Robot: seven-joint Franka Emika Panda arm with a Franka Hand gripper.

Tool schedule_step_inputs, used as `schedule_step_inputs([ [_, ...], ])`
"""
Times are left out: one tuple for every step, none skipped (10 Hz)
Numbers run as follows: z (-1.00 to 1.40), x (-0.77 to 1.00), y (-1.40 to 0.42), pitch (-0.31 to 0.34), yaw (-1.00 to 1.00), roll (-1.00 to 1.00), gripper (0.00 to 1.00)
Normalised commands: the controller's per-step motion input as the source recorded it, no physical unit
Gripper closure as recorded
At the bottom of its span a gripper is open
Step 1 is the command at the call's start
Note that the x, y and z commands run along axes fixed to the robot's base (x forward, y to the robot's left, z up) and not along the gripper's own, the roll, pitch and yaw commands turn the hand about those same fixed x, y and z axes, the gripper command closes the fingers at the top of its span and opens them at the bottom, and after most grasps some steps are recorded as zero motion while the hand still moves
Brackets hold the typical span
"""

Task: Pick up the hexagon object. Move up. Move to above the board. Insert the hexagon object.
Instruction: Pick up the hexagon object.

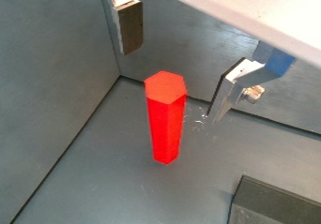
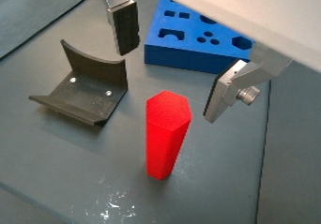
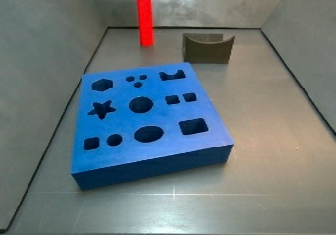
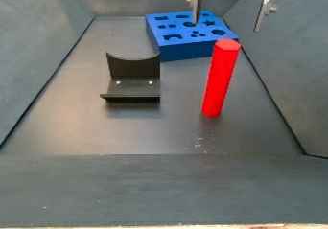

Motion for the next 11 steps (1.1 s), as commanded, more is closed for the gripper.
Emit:
schedule_step_inputs([
  [-0.87,-0.18,0.55,0.0,-0.13,-0.09,0.0],
  [-0.92,-0.34,0.48,-0.089,-0.17,-0.07,0.0],
  [-0.87,-0.27,0.33,-0.101,-0.15,0.0,0.0],
  [-0.83,-0.24,0.11,-0.114,-0.08,0.0,0.0],
  [-0.83,-0.09,-0.26,-0.111,-0.1,0.03,0.0],
  [0.0,0.0,-0.08,0.0,0.0,0.03,0.0],
  [-0.07,0.0,0.0,0.0,0.0,0.0,0.0],
  [-0.56,-0.15,-0.13,-0.13,0.0,0.13,0.0],
  [-0.39,-0.08,0.0,-0.117,0.0,0.0,0.0],
  [0.0,0.0,0.0,0.0,0.0,0.0,1.0],
  [0.0,0.0,0.0,0.0,0.0,-0.01,1.0],
])
